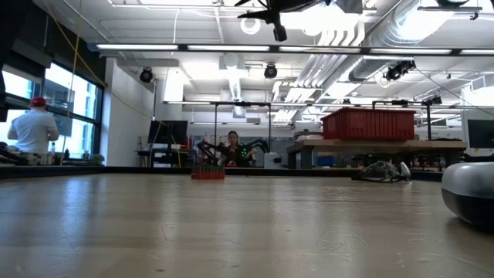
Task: Coil cords
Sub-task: Coil the blue wire onto the spool
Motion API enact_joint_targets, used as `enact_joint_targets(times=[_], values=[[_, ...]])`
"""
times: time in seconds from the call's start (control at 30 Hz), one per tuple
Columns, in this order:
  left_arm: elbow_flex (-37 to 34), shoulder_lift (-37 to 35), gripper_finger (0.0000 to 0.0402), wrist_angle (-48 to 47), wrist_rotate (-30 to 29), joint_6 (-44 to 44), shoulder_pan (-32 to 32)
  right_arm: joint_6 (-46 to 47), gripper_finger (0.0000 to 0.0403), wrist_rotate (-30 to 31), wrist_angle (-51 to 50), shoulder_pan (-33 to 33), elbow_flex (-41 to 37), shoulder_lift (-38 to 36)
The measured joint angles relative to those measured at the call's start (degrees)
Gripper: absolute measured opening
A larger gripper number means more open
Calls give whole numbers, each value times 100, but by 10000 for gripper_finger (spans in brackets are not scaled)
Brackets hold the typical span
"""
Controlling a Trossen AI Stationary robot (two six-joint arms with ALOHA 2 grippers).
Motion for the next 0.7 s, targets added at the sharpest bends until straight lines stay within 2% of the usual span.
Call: enact_joint_targets(times=[0.3, 0.5, 0.6, 0.7], values=[[0, -359, 0, 216, -1433, 1578, 737, -338, 103, -628, -6, -326, 0, -250], [0, -543, 0, 227, -1725, 2973, 1130, -1096, 103, -943, -35, -357, 0, -676], [2, -592, 0, 234, -1719, 3719, 1293, -1397, 103, -1317, 18, -403, 0, -943], [2, -593, 0, 180, -1695, 4396, 1406, -1497, 103, -1694, 519, -369, 0, -1202]])
